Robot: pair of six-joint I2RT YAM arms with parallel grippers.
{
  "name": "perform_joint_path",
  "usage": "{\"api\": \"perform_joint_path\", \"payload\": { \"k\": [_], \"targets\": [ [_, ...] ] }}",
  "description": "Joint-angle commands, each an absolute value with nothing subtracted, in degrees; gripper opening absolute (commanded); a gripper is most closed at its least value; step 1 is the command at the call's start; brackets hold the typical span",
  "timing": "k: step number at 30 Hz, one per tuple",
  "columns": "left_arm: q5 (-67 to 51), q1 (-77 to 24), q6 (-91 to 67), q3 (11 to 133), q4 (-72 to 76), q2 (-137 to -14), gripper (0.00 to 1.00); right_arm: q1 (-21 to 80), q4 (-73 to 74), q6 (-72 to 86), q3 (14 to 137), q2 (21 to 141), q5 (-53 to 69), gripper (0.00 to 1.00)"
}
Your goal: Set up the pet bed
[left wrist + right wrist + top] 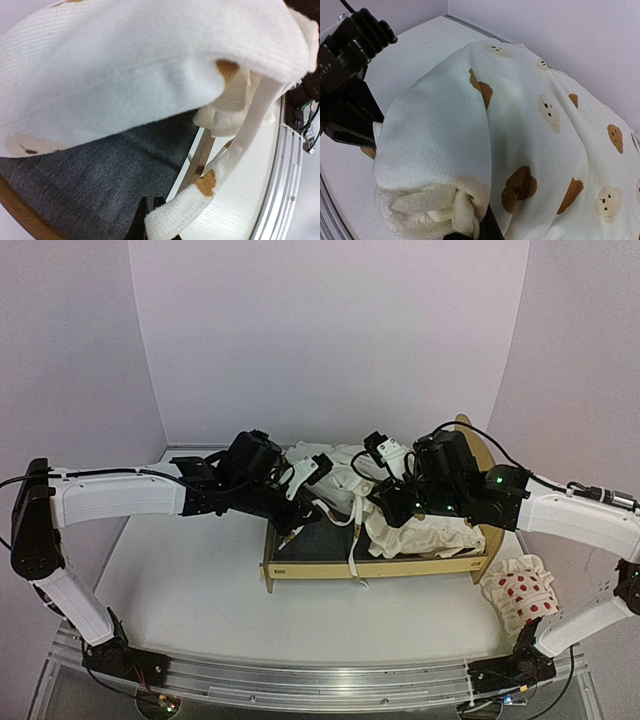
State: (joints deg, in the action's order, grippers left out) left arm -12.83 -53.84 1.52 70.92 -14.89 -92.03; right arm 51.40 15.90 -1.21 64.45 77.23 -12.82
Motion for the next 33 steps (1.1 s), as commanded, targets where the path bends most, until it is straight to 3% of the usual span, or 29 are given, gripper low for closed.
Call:
{"api": "perform_joint_path", "payload": {
  "k": [1,33],
  "targets": [
    [-12.8,-55.4,-4.6,68.7,-6.9,-90.2,0.0,51.2,15.7,-0.4,65.1,75.6,-12.3,0.0],
    [-3.8,-57.6,-24.9,58.8,9.3,-95.5,0.0,51.1,15.7,2.4,64.6,76.9,-11.7,0.0]
  ]
}}
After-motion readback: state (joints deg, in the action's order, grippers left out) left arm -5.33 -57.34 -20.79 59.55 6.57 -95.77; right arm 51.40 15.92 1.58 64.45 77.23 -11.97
